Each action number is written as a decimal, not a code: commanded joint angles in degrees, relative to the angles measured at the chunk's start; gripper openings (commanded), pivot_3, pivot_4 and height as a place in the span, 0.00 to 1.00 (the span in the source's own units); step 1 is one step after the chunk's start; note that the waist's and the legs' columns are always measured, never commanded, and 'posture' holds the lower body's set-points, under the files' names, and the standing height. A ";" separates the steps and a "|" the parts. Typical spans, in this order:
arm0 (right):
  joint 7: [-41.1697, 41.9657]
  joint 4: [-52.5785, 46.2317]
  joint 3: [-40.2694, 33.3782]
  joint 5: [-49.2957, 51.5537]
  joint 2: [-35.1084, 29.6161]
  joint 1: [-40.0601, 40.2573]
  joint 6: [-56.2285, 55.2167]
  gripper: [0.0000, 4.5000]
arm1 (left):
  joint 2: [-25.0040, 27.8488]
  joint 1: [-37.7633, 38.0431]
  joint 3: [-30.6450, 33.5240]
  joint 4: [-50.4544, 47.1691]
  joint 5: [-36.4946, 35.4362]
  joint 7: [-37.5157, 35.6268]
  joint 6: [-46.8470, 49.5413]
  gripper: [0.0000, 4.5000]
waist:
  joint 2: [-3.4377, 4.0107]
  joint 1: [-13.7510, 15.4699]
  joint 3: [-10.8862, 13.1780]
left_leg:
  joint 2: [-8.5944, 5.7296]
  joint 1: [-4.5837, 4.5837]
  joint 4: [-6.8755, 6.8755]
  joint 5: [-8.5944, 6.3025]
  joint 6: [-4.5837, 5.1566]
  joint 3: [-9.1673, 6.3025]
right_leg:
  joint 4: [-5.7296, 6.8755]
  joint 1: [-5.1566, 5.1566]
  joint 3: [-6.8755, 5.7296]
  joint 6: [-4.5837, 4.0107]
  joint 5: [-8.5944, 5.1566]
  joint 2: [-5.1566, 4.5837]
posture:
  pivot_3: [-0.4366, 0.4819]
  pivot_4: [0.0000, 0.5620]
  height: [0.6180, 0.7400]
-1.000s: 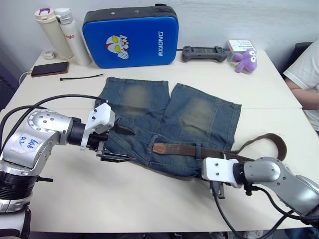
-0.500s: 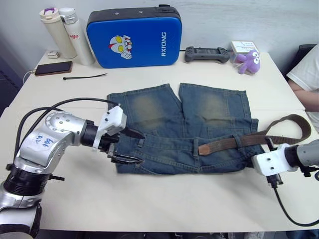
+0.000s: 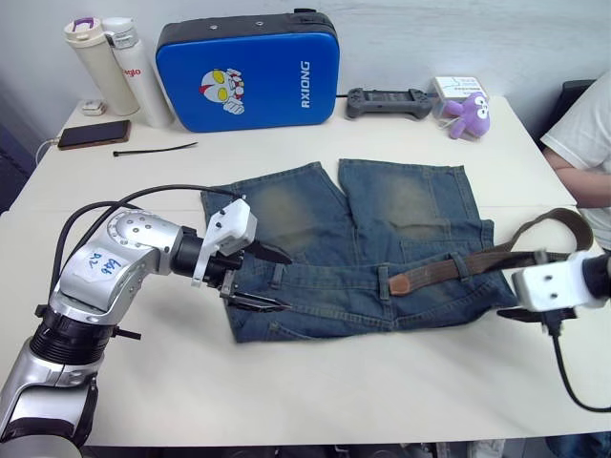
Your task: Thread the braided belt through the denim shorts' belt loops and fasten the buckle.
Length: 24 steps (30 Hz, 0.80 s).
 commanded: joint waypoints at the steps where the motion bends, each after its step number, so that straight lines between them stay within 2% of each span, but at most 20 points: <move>1: -3.04 -9.19 -11.38 12.56 2.22 3.24 22.56 0.99 | -0.50 -0.83 0.25 0.15 -0.08 -0.05 -0.91 1.00 | 0.00 0.03 0.00 | 0.01 0.00 0.00 0.00 0.00 -0.01 | 0.01 0.03 -0.01 0.00 0.00 0.01 | 0.48 0.27 0.99; 3: -7.43 -16.70 -16.83 20.63 6.71 6.22 34.44 0.99 | -0.98 -0.86 -0.16 0.18 0.27 0.23 -0.98 1.00 | -0.01 -0.03 0.00 | 0.04 0.02 0.00 0.00 0.00 -0.03 | 0.02 0.07 -0.02 0.00 0.00 0.02 | 0.48 0.27 0.99; 6: -19.52 -26.04 -21.35 33.99 14.38 8.45 52.92 0.99 | -1.47 -1.04 -0.60 0.38 0.70 0.44 -1.13 1.00 | -0.01 0.14 0.00 | 0.05 0.01 -0.02 0.00 -0.01 -0.08 | 0.02 0.10 -0.07 0.00 0.00 0.03 | 0.48 0.27 0.99; 8: -33.01 -28.69 -23.99 51.65 19.37 10.18 66.58 0.99 | -2.15 -1.52 -0.38 0.59 0.89 1.07 -1.44 1.00 | -0.02 0.22 -0.01 | 0.04 -0.01 0.00 0.00 -0.01 -0.08 | 0.05 0.10 -0.05 0.01 0.00 0.01 | 0.48 0.27 0.99; 10: -46.96 -28.98 -24.35 67.48 24.38 13.30 70.59 0.99 | -3.93 -2.45 0.63 2.07 1.93 3.47 -3.26 1.00 | -0.03 0.31 -0.02 | 0.04 -0.01 0.01 0.00 -0.01 -0.07 | 0.01 0.10 -0.06 0.01 0.01 -0.01 | 0.48 0.27 0.99; 13: -65.04 -25.83 -22.23 83.81 28.16 15.84 69.51 0.99 | -5.39 -3.12 1.85 2.86 2.29 5.42 -4.53 1.00 | -0.07 0.61 -0.04 | 0.03 -0.05 0.03 0.00 0.01 -0.08 | -0.02 0.12 -0.09 0.03 0.02 -0.02 | 0.48 0.27 0.99; 15: -74.19 -22.99 -19.80 95.36 30.30 17.12 65.93 0.99 | -5.92 -3.19 2.52 2.44 1.83 6.24 -4.53 1.00 | -0.08 0.49 -0.04 | 0.02 -0.04 0.04 -0.01 0.05 -0.05 | -0.03 0.12 -0.05 0.07 0.04 -0.02 | 0.48 0.27 0.99; 16: -76.70 -21.87 -19.24 97.89 31.80 17.25 64.65 0.99 | -6.00 -3.10 2.65 2.09 1.75 6.58 -4.45 1.00 | -0.08 0.28 -0.04 | 0.02 -0.04 0.05 -0.01 0.05 -0.04 | -0.02 0.13 -0.05 0.07 0.04 -0.01 | 0.48 0.27 0.99; 21: -85.08 -17.97 -19.33 101.50 40.41 13.55 60.70 0.99 | -5.70 -2.10 2.84 0.83 1.95 7.34 -4.37 1.00 | -0.08 -0.39 -0.04 | 0.03 -0.02 0.00 -0.01 0.05 0.00 | 0.01 0.11 0.00 0.07 0.04 0.03 | 0.48 0.27 0.99; 24: -88.15 -16.09 -18.75 101.50 43.14 10.05 59.93 0.99 | -5.67 -1.95 2.88 0.50 2.01 7.74 -4.29 1.00 | -0.07 -0.48 -0.04 | 0.03 0.01 0.01 -0.01 0.05 0.03 | 0.00 0.08 0.05 0.07 0.04 0.04 | 0.48 0.27 0.99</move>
